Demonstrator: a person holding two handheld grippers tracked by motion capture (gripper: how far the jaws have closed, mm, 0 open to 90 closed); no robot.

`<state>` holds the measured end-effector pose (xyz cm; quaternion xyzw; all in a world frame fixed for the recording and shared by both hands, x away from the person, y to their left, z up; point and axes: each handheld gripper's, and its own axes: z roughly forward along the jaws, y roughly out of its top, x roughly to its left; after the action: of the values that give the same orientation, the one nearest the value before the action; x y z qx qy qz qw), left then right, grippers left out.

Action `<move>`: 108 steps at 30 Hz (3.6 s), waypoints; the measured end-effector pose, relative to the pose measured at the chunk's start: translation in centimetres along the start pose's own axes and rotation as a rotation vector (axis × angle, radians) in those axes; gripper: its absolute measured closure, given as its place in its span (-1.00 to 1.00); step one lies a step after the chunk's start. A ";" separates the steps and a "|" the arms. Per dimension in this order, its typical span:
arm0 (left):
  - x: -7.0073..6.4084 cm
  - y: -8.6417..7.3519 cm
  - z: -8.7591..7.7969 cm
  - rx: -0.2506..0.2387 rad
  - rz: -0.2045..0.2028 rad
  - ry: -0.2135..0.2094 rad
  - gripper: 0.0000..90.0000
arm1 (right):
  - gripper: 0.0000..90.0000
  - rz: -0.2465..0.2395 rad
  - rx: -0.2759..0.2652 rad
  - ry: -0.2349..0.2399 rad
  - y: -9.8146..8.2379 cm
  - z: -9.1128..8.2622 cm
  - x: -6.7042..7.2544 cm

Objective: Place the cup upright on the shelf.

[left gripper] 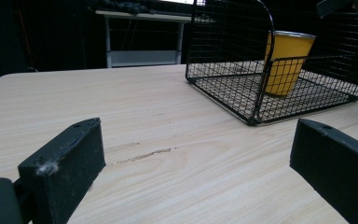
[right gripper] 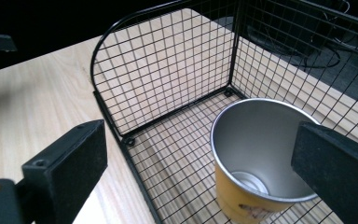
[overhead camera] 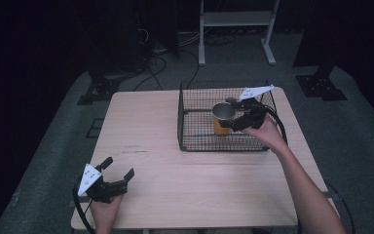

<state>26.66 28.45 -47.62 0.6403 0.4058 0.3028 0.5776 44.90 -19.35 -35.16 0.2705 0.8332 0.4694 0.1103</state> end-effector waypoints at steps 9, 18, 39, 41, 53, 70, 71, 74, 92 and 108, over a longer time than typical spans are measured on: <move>0.0 0.0 0.0 0.002 0.001 0.000 -0.95 | -0.94 -0.003 -0.011 0.004 -1.4 -1.3 0.8; -0.1 0.0 0.1 0.002 0.000 0.000 -0.95 | -0.93 0.001 0.004 0.020 -2.8 -2.4 1.3; -0.1 0.0 0.1 0.004 0.000 -0.001 -0.95 | -0.94 0.020 -0.016 0.035 -6.1 -4.4 2.4; -0.1 0.0 0.1 0.004 0.001 -0.001 -0.95 | -0.94 0.023 -0.019 0.036 -6.4 -4.5 2.4; -0.1 0.0 0.1 0.004 0.001 0.000 -0.95 | -0.94 0.037 -0.025 0.044 -8.1 -5.3 2.9; -0.1 0.0 0.1 0.006 0.002 0.000 -0.95 | -0.94 0.074 -0.037 0.040 -10.6 -6.6 3.0; -0.1 0.0 0.1 0.006 0.002 0.000 -0.95 | -0.93 0.078 -0.041 0.042 -10.7 -6.7 3.1; -0.1 0.0 0.1 0.006 0.002 0.000 -0.95 | -0.94 0.078 -0.038 0.040 -10.9 -6.8 3.2; -0.1 0.0 0.1 0.006 0.003 0.001 -0.95 | -0.93 0.123 -0.046 0.013 -13.7 -7.8 2.9; -0.1 0.0 0.1 0.007 0.006 0.000 -0.95 | -0.94 0.167 -0.067 -0.015 -16.4 -9.1 3.0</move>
<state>26.68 28.27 -47.64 0.6434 0.4049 0.3032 0.5746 32.73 -31.02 -43.92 0.3384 0.7909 0.5026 0.0859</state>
